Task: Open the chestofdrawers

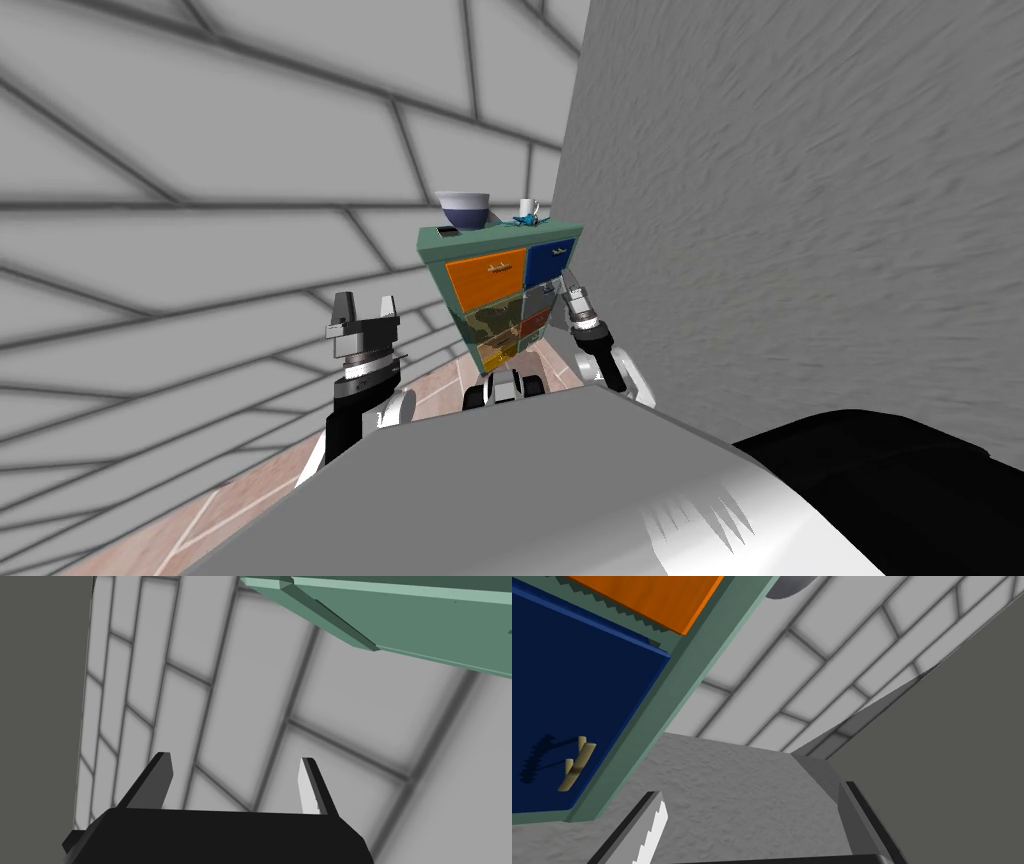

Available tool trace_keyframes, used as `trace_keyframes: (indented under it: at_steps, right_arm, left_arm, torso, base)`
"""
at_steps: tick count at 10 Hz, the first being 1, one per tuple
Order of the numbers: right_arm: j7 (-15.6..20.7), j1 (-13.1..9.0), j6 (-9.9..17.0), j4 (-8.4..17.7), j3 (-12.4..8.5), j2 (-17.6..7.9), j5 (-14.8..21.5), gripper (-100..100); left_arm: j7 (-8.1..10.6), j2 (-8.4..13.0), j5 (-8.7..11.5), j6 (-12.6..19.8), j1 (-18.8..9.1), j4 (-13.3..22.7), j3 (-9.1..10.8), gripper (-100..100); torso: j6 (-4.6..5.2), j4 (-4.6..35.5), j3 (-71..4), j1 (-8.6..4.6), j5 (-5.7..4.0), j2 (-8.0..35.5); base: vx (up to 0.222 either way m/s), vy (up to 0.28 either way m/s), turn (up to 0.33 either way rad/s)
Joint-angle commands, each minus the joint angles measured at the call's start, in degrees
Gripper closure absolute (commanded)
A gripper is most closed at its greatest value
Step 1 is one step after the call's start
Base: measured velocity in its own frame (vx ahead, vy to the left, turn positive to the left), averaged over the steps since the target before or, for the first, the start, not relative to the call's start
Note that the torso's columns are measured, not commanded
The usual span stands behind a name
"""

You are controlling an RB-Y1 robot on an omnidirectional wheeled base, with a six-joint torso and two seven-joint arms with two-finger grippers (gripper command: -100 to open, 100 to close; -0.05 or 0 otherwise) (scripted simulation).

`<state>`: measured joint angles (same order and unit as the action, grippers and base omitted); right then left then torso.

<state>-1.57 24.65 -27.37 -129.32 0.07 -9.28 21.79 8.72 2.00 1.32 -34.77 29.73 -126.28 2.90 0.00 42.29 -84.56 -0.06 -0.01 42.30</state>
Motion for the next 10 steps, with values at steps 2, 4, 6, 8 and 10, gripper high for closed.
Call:
trace_keyframes:
  at_steps: [2,4,6,8,10]
  right_arm:
    - [0.3,-2.7,2.5,1.0,0.5,-1.8,6.3,-100]
    - [0.3,-2.7,2.5,1.0,0.5,-1.8,9.2,-100]
    - [0.4,-4.1,3.6,1.6,0.7,-2.6,12.9,-100]
    - [0.6,-5.6,4.8,2.3,0.9,-3.4,15.9,-100]
    - [0.6,-5.6,4.8,2.3,0.9,-3.4,18.6,-100]
  left_arm:
    - [0.00,0.0,0.0,0.0,0.0,0.0,0.00,0]
    - [0.00,0.0,0.0,0.0,0.0,0.0,0.00,0]
    - [0.00,0.0,0.0,0.0,0.0,0.0,0.00,0]
    - [0.00,0.0,0.0,0.0,0.0,0.0,0.00,0]
    - [0.00,0.0,0.0,0.0,0.0,0.0,0.00,0]
  torso:
    - [0.00,0.0,0.0,0.07,0.02,0.0]
    - [0.00,0.0,0.0,0.09,0.03,0.0]
    - [0.00,0.0,0.0,0.04,0.00,0.0]
    - [0.00,0.0,0.0,0.03,0.01,0.0]
    - [0.00,0.0,0.0,0.10,0.03,0.0]
  base:
    - [0.014,0.044,-0.023]
    - [0.010,0.036,-0.007]
    - [0.010,0.039,-0.029]
    - [0.005,0.032,-0.015]
    - [0.008,0.033,-0.008]
